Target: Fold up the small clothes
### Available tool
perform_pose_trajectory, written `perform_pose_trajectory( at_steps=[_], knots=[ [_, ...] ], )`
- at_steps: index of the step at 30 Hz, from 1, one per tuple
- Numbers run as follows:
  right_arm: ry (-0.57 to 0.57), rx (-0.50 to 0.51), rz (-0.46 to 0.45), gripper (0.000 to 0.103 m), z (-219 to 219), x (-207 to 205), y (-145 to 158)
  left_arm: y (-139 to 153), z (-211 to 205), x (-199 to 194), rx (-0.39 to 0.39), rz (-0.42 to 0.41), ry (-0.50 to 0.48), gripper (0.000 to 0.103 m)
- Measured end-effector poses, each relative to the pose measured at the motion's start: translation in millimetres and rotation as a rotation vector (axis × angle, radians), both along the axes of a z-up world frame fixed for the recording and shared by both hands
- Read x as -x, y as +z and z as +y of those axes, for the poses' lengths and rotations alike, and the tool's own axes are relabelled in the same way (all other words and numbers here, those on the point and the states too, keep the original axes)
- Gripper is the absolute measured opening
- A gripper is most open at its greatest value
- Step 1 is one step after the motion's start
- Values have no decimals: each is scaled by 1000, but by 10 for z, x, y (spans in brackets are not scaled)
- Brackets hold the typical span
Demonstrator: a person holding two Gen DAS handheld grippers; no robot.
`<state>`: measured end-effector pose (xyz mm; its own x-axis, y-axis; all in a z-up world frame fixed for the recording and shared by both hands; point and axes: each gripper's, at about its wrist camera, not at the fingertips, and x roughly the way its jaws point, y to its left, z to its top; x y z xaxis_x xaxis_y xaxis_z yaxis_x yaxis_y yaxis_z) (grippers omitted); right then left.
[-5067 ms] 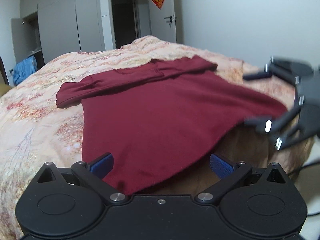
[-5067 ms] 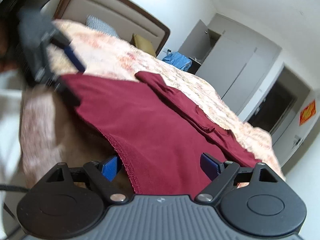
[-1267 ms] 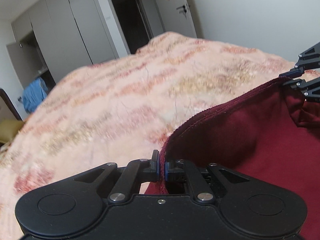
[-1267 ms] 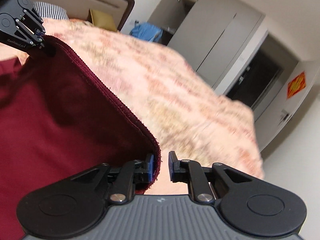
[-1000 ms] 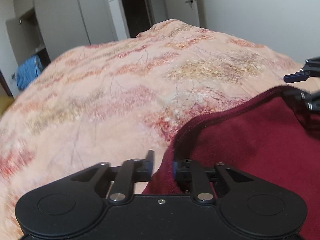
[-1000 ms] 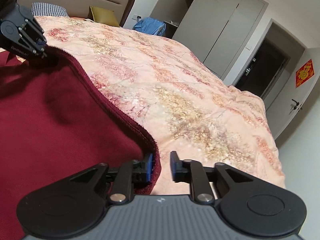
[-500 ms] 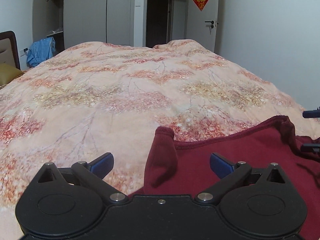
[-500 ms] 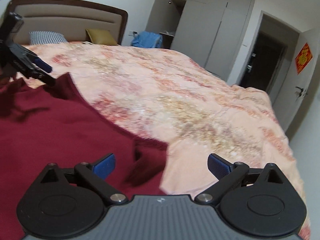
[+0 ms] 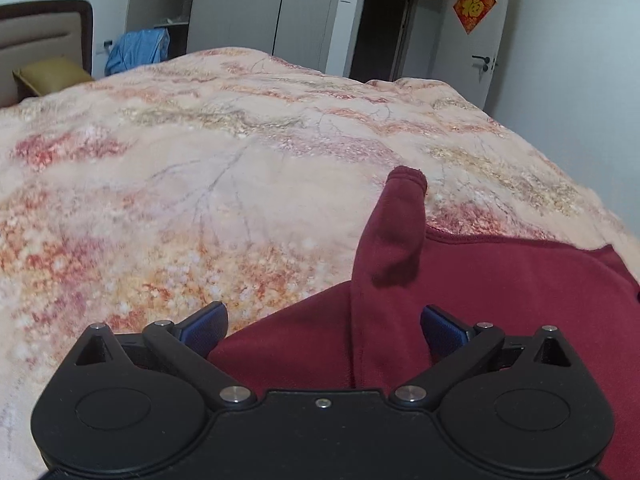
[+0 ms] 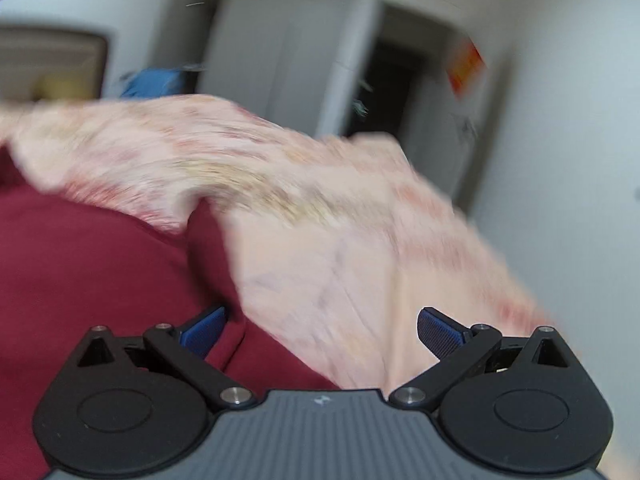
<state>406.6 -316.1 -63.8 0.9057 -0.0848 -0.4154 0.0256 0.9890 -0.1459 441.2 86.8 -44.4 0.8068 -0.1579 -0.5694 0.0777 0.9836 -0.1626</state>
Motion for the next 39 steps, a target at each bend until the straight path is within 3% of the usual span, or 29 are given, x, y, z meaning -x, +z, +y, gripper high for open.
perform_pose_trajectory(
  at_steps=[2,12,15,23,31,35,39],
  knots=[
    [3,-57,12,103,-85,-17,-37,-25,7,-14,8,4,-3,103],
    [35,-141,58,103,-183,-83,-163,-44,66,28,61,-27,2,102],
    [32,-129,54,103,-159,-58,-142,101,84,125,51,-42,68,102],
    [50,-83,0,103,-57,365,170,505,106,781,15,-122,143,102],
    [0,-60,-37,103,49,1209,126,425,252,1778,-15,-102,256,102],
    [-42,-41,-48,103,53,1529,34,329,249,2160,33,-73,275,102],
    [-99,-34,-38,103,50,1664,-51,204,139,2392,158,-47,302,102]
  ],
)
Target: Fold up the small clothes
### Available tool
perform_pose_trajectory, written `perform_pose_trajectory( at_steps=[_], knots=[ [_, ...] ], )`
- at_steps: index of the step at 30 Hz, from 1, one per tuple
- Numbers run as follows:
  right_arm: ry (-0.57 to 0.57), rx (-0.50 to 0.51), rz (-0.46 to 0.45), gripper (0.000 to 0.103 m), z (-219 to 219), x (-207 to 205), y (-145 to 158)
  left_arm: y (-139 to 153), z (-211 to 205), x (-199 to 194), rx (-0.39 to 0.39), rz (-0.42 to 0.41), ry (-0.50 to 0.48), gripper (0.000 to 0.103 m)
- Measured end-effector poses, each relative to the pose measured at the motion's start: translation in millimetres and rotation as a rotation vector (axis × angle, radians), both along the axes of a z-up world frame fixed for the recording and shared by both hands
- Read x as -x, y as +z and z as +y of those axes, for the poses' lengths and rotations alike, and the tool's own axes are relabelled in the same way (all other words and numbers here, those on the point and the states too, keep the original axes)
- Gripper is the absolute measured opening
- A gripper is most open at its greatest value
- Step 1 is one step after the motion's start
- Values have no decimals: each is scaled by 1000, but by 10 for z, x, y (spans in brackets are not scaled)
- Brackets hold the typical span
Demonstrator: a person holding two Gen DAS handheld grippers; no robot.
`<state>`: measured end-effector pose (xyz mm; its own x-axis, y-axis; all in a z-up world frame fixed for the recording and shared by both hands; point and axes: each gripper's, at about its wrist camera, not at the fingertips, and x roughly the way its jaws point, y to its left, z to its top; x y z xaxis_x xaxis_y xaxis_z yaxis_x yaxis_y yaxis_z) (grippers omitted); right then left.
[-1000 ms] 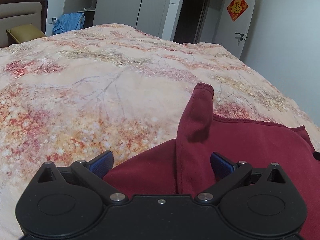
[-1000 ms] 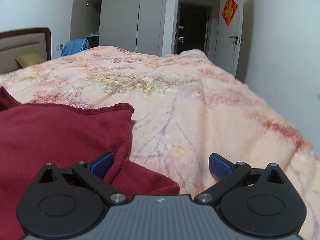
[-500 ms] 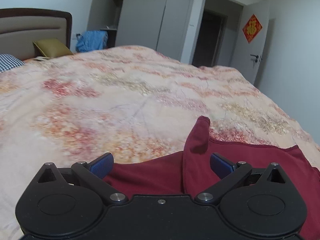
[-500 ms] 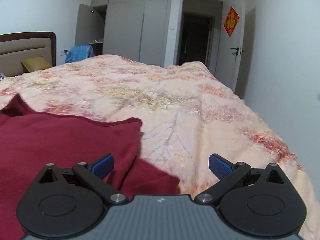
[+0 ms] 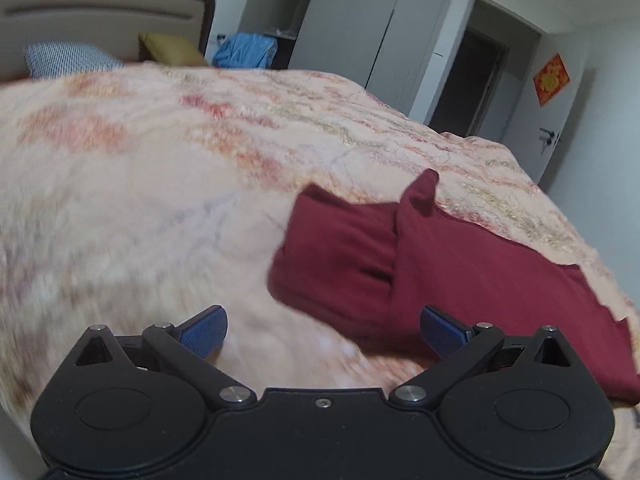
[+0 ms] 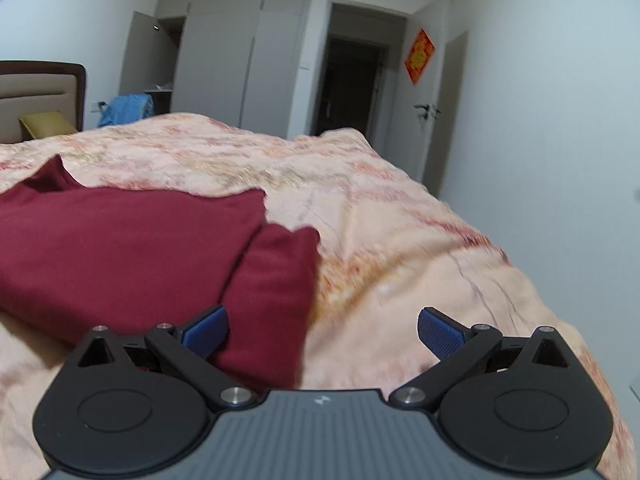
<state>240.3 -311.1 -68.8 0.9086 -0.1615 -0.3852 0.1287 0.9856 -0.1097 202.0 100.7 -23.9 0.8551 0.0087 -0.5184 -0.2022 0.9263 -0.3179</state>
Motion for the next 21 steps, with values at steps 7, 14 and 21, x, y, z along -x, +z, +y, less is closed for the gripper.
perform_pose_trajectory(
  at_steps=[7,14,21],
  knots=[
    [-121,-23,42,103,-24,56,-78,-74,-367,64,143,-8,-49,102],
    [-119,-24,-42,103,108,211,89,-60,-634,-45,168,16,-88,102],
    [2,-35,-94,103,449,133,239,-60,-551,-201,223,66,-26,102]
  ],
)
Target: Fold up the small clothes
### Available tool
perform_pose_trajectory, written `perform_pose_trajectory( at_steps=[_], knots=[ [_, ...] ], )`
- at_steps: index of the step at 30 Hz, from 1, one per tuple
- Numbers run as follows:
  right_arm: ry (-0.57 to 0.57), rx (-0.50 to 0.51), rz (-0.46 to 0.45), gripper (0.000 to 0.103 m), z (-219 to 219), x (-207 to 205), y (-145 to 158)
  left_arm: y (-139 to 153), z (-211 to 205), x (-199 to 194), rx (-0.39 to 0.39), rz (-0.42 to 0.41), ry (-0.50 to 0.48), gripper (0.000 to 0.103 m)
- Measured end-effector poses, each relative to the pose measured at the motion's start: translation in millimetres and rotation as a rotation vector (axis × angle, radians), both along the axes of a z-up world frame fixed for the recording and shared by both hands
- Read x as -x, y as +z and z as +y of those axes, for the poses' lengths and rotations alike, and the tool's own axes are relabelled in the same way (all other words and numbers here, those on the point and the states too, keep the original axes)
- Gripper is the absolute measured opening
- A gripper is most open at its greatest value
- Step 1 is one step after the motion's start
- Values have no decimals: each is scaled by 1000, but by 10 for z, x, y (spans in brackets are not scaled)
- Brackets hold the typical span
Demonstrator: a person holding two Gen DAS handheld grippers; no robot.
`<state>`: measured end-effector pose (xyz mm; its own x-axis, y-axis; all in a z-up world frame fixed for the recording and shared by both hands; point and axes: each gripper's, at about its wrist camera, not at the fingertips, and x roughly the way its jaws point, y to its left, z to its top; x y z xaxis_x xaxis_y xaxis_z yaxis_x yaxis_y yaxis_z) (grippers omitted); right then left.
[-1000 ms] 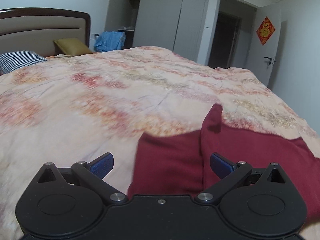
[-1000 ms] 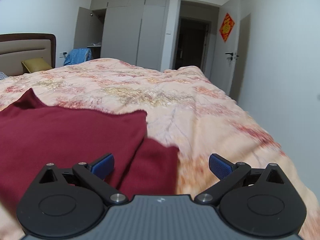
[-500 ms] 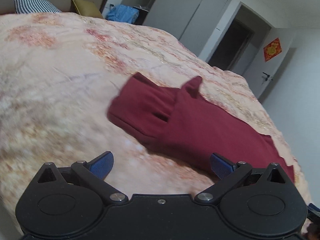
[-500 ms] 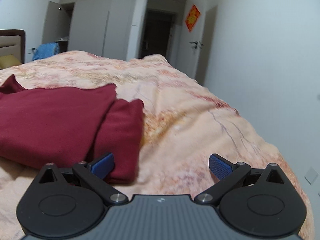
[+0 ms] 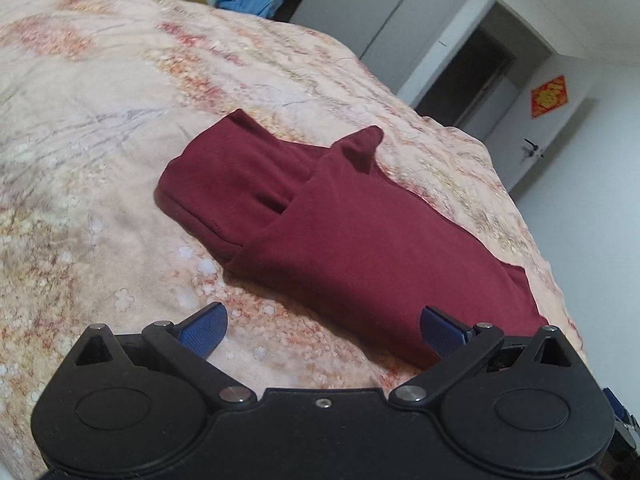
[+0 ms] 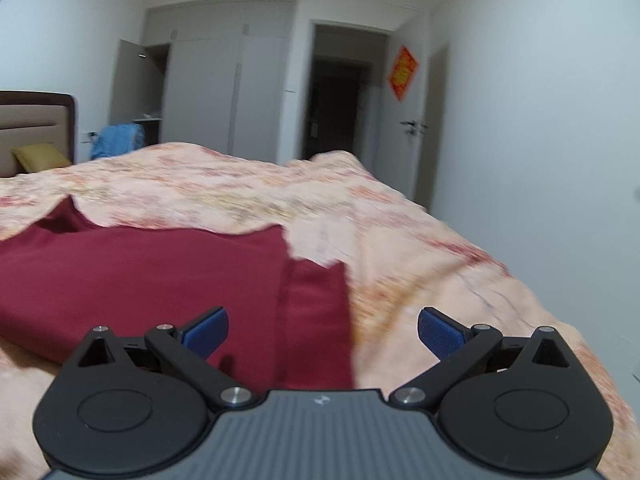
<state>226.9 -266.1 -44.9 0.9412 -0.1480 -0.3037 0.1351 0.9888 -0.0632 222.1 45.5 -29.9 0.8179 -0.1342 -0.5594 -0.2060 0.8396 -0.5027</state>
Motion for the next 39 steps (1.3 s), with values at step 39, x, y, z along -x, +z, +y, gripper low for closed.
perform_pose_trajectory(
  at_steps=[39],
  knots=[
    [327,-7,8,103,1193,-459,-418,-145,61,-127,163,-34,9,102]
  ],
)
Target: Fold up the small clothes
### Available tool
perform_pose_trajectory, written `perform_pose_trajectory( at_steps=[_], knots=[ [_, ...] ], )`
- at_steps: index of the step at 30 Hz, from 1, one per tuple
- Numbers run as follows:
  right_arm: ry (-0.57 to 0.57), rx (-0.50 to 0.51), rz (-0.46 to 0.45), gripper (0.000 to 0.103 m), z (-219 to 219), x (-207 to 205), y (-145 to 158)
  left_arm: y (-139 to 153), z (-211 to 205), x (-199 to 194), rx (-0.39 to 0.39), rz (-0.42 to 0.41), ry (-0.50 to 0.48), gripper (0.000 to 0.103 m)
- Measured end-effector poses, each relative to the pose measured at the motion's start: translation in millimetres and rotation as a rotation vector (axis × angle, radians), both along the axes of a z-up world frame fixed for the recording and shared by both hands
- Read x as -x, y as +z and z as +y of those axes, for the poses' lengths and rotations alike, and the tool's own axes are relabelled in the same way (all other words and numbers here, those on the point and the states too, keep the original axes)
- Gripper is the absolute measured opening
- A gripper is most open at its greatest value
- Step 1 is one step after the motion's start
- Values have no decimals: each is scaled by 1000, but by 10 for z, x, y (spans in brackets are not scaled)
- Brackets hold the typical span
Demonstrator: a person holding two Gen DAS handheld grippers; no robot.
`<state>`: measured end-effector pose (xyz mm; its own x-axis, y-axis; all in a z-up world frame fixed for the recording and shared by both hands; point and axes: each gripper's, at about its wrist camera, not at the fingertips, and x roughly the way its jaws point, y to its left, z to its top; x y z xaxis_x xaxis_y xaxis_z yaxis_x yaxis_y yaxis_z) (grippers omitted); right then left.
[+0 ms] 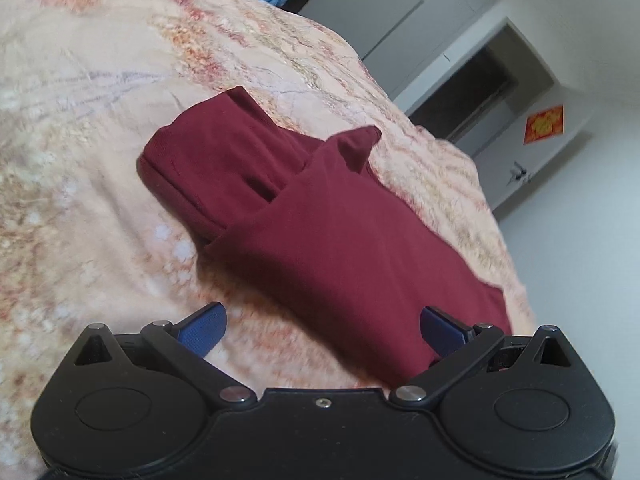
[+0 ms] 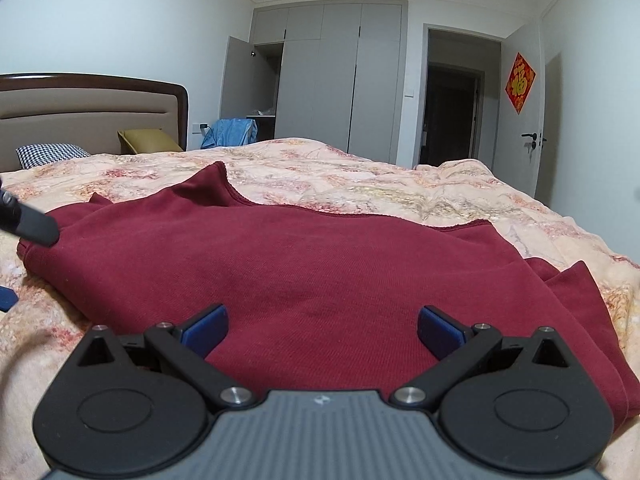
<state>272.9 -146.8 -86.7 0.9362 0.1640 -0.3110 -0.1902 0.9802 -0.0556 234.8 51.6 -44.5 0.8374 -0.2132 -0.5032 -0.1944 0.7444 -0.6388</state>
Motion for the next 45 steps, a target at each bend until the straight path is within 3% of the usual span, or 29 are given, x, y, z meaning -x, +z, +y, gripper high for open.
perform_pose_trajectory(
  at_steps=[6,10,19,40,45],
  knots=[
    [0,1,-1,103,-4,5,1,-44,95,-349,69,-25,37,102],
    [0,0,-2,103,-1,5,-1,-112,133,-539,67,-49,61,102],
    [4,-6,-8,103,-38,19,-10,-198,-71,-501,-124,-121,31,102],
    [5,-9,-8,103,-36,14,-10,-207,-88,-492,-141,-122,30,102],
    [3,-5,-12,103,-36,23,-16,-176,32,-511,-49,-103,52,102]
  ],
)
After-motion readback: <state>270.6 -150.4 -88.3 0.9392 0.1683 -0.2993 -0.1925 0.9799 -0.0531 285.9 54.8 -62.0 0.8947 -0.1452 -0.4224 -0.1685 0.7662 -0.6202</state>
